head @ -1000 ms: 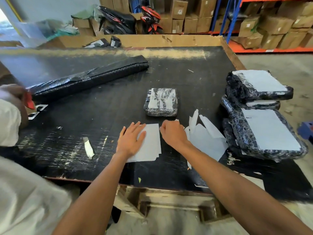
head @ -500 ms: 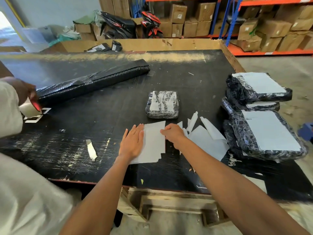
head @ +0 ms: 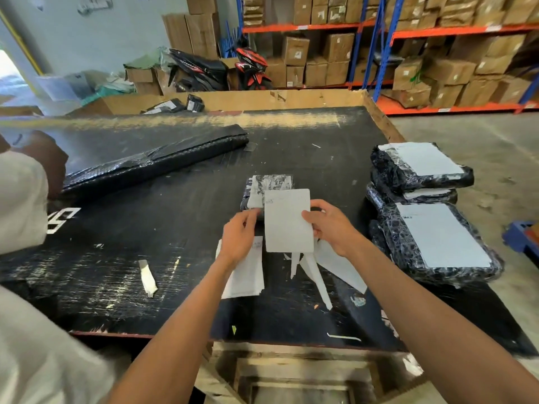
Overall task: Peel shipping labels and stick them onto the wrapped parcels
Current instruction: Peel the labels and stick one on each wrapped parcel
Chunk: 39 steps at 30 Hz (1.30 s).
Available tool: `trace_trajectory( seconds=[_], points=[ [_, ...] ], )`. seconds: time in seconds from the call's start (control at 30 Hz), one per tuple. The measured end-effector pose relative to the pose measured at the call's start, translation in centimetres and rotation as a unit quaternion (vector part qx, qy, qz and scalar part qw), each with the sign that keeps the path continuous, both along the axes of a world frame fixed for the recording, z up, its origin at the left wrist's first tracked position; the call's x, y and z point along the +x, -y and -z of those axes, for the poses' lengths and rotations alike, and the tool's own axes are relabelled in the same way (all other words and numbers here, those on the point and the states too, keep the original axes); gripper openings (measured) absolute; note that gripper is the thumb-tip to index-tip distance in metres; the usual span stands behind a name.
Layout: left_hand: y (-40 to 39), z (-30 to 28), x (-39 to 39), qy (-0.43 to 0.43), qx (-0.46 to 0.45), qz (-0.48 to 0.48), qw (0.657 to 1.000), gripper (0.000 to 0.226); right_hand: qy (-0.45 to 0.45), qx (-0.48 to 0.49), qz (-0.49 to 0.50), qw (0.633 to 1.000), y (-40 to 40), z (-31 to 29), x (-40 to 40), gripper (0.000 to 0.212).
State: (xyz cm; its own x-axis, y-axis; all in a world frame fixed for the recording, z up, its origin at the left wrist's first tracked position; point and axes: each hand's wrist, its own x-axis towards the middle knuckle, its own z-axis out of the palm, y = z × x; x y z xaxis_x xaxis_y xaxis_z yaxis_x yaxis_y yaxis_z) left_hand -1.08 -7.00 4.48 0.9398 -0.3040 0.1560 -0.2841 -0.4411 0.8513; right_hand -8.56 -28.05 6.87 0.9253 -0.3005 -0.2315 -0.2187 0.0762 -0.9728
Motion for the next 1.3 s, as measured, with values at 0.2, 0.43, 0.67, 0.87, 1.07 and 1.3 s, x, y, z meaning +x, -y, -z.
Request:
trace_trajectory(
  seconds=[0.2,0.43,0.67,0.87,1.07,1.3],
  points=[
    [4.9,-1.7,-2.4,-0.185,-0.225,0.063,0.955,0.030,0.043,-0.059,-0.011,0.997,1.9,-1.1,-1.9,0.014],
    [7.5,-2.2,-2.6,-0.254,-0.282,0.125,0.917,0.033,0.080,-0.090,0.045,0.992,4.9,-1.6,-3.4,0.006],
    [8.5,-3.1,-1.8,-0.202,-0.219,0.103,0.949,0.036,0.088,-0.130,0.022,0.987,5.5,-2.0,-4.4,0.011],
    [8.2,-3.4,-1.7,-0.179,-0.194,0.109,0.958,0.034,0.100,-0.232,0.021,0.967,5.9,-2.0,-4.6,0.007],
    [8.1,-3.6,-1.8,-0.173,-0.179,0.114,0.962,0.025,0.104,-0.273,0.018,0.956,5.7,-2.3,-4.5,0.009],
    [7.9,-3.7,-1.7,-0.177,-0.173,0.114,0.962,0.034,0.093,-0.272,-0.013,0.958,5.9,-2.3,-4.3,0.011]
  ],
)
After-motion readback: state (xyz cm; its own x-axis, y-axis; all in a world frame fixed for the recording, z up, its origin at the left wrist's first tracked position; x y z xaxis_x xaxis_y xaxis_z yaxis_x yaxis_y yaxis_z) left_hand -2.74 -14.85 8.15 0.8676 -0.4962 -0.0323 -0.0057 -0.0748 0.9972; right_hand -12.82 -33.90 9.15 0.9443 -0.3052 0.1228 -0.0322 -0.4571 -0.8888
